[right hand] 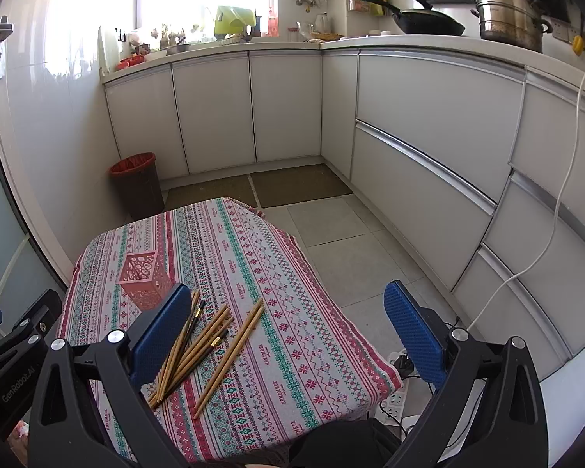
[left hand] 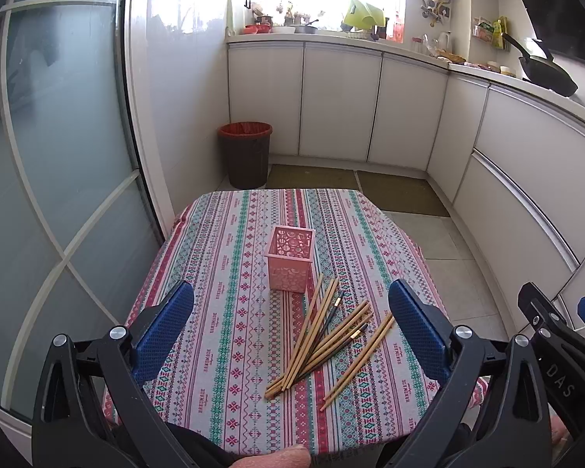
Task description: Organize utensils
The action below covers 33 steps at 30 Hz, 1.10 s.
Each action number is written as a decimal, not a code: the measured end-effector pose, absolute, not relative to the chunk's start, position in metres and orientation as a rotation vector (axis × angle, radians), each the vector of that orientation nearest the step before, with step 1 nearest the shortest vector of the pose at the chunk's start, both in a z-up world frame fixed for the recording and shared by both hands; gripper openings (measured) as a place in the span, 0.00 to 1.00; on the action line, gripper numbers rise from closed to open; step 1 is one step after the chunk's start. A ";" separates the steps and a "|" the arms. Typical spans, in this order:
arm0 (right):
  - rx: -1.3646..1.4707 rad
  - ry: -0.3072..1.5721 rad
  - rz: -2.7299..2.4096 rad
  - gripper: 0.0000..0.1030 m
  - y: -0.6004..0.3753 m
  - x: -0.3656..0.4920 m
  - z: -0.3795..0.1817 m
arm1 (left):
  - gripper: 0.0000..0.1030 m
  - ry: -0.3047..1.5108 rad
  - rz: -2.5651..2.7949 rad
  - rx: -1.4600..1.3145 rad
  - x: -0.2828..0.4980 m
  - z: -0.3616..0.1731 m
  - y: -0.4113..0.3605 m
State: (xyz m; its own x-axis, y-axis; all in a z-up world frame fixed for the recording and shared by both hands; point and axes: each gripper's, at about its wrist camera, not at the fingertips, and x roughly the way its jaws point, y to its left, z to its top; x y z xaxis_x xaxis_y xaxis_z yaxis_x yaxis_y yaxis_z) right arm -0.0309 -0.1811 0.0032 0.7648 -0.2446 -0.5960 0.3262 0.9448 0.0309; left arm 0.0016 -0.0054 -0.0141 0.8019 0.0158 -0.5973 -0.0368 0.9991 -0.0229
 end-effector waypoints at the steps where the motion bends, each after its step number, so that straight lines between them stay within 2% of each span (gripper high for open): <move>1: 0.135 0.629 -0.311 0.93 -0.181 -0.031 0.003 | 0.93 0.641 0.028 -0.034 0.002 -0.014 -0.005; 33: 0.132 0.637 -0.310 0.93 -0.181 -0.029 0.004 | 0.93 0.651 0.030 -0.032 0.004 -0.015 -0.005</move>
